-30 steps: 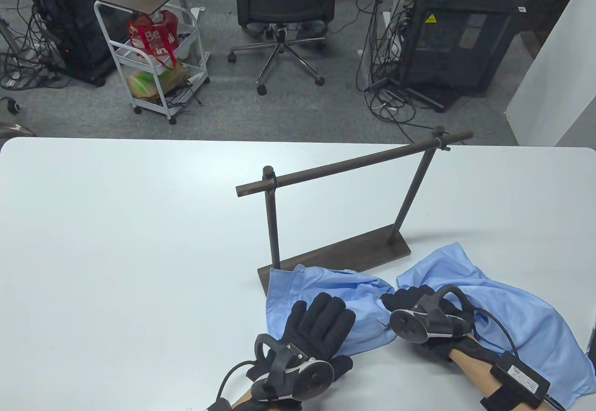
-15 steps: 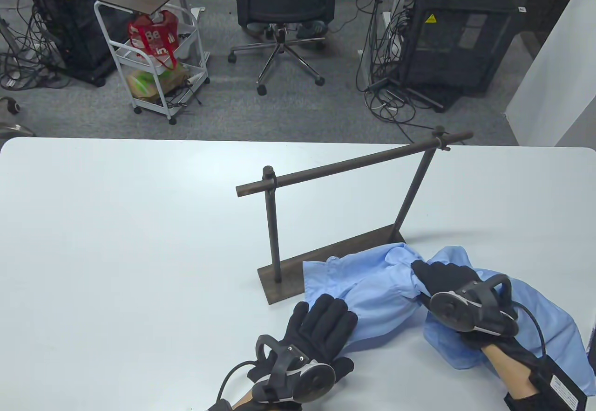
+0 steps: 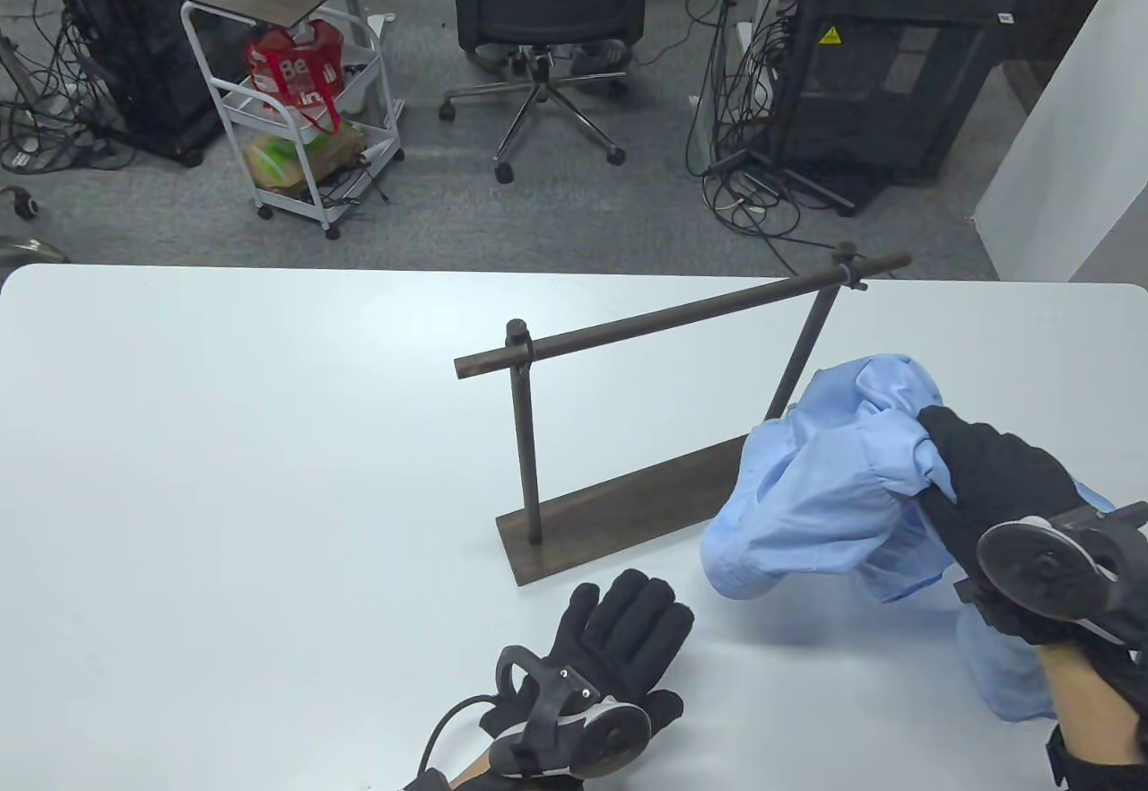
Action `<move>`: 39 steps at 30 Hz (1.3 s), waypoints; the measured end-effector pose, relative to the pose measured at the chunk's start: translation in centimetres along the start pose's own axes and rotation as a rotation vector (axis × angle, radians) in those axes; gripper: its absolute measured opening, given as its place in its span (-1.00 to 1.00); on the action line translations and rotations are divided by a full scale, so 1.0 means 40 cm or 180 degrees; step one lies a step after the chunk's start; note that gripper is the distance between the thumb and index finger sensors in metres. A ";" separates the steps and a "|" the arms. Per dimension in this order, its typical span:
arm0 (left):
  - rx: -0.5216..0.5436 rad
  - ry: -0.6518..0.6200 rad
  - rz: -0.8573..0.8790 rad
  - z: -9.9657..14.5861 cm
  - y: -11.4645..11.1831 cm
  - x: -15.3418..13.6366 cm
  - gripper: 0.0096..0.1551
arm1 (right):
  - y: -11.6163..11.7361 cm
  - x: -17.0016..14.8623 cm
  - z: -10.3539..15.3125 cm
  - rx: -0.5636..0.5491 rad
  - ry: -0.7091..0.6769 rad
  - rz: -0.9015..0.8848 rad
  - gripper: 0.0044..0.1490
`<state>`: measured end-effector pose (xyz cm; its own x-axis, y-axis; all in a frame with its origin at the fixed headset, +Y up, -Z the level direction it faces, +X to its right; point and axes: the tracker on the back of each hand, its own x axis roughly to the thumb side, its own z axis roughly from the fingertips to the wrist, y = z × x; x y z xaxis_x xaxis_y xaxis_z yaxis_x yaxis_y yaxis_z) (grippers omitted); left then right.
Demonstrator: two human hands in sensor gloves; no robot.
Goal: Hang long-sleeve shirt on desktop hanging rack
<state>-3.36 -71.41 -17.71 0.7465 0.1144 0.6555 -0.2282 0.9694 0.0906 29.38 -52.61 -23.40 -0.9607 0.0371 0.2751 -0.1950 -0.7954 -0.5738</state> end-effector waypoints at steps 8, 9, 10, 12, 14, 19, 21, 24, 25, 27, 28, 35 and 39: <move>0.0001 0.0010 -0.0020 0.000 0.001 0.000 0.00 | -0.172 0.032 -0.050 -0.0494 0.0062 -0.0050 -0.42; 0.0000 0.0009 -0.0025 0.000 0.001 0.001 0.00 | -0.185 0.036 -0.053 -0.0563 0.0062 -0.0059 -0.42; -0.0003 0.0009 -0.0035 0.000 0.001 0.001 0.00 | -0.206 0.044 -0.059 -0.0683 0.0071 -0.0076 -0.42; -0.0011 0.0014 -0.0046 0.000 0.002 0.001 0.00 | -0.235 0.060 -0.069 -0.0851 0.0075 -0.0113 -0.44; -0.0018 0.0015 -0.0045 0.000 0.002 0.001 0.00 | -0.258 0.078 -0.080 -0.0984 0.0086 -0.0138 -0.45; -0.0016 0.0040 -0.0040 0.000 0.003 -0.001 0.00 | -0.307 0.132 -0.109 -0.1292 0.0107 -0.0205 -0.45; -0.0012 0.0051 -0.0034 0.000 0.003 -0.002 0.00 | -0.323 0.150 -0.119 -0.1404 0.0131 -0.0232 -0.45; -0.0016 0.0054 -0.0028 -0.001 0.003 -0.002 0.00 | -0.345 0.181 -0.141 -0.1566 0.0157 -0.0283 -0.46; -0.0023 0.0052 -0.0028 -0.002 0.002 -0.002 0.00 | -0.349 0.191 -0.149 -0.1607 0.0161 -0.0296 -0.46; -0.0030 0.0049 -0.0029 -0.002 0.002 -0.002 0.00 | -0.353 0.210 -0.164 -0.1669 0.0153 -0.0287 -0.46; -0.0038 0.0049 -0.0030 -0.002 0.002 -0.002 0.00 | -0.355 0.225 -0.174 -0.1691 0.0138 -0.0272 -0.45; -0.0060 0.0068 -0.0038 -0.004 0.003 -0.003 0.00 | -0.354 0.310 -0.233 -0.1826 0.0083 -0.0290 -0.45; -0.0080 0.0078 -0.0041 -0.005 0.003 -0.004 0.00 | -0.344 0.350 -0.277 -0.1984 0.0167 -0.0309 -0.42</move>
<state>-3.37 -71.27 -17.94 0.7644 0.1067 0.6359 -0.2027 0.9760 0.0799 16.42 -34.43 -20.19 -0.9382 0.1337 0.3192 -0.3449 -0.2856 -0.8941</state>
